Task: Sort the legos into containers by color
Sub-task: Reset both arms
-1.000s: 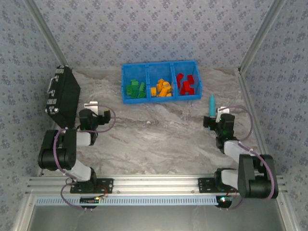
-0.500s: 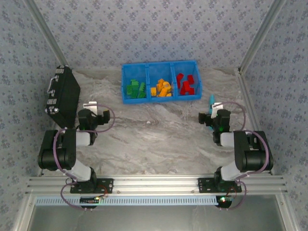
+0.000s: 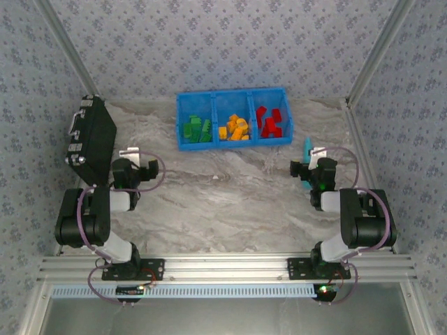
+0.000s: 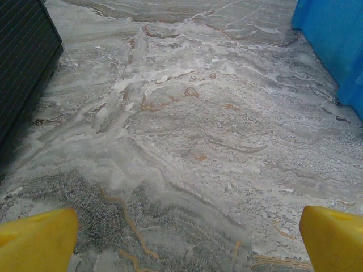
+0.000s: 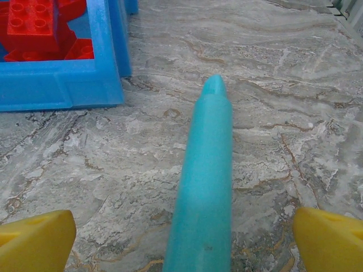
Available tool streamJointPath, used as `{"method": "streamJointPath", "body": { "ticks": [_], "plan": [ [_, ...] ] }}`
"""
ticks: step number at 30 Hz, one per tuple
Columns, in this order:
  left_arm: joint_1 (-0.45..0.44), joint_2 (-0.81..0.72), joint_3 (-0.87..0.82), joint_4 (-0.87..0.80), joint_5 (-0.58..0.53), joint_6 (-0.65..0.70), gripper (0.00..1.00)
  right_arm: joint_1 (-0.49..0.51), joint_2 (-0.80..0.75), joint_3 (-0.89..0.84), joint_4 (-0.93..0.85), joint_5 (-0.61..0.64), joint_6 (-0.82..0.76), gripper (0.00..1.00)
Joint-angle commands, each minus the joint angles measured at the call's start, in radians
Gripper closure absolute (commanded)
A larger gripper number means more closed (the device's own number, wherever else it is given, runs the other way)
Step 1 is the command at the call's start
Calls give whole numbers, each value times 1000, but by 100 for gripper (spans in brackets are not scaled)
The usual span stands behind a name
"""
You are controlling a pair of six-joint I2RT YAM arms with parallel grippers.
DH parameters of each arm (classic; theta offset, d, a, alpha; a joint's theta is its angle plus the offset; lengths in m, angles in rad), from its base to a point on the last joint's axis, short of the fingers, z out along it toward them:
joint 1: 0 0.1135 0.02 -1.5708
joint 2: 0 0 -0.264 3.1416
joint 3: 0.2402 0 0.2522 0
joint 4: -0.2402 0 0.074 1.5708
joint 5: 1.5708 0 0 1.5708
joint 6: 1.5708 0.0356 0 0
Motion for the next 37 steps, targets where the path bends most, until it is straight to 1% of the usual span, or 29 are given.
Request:
{"method": "streamJointPath", "body": {
  "ticks": [1, 2, 5, 10, 37],
  "plan": [
    [5, 3, 19, 24, 22, -15, 0, 17, 8, 8, 40, 44, -1, 0],
    [4, 4, 20, 24, 23, -15, 0, 18, 9, 10, 39, 47, -1, 0],
    [4, 4, 20, 24, 22, -15, 0, -4, 10, 16, 25, 1, 10, 0],
    [4, 5, 20, 24, 23, -14, 0, 3, 9, 15, 26, 13, 5, 0],
    [6, 5, 22, 21, 23, -15, 0, -10, 14, 21, 20, -10, 13, 0]
  ]
}}
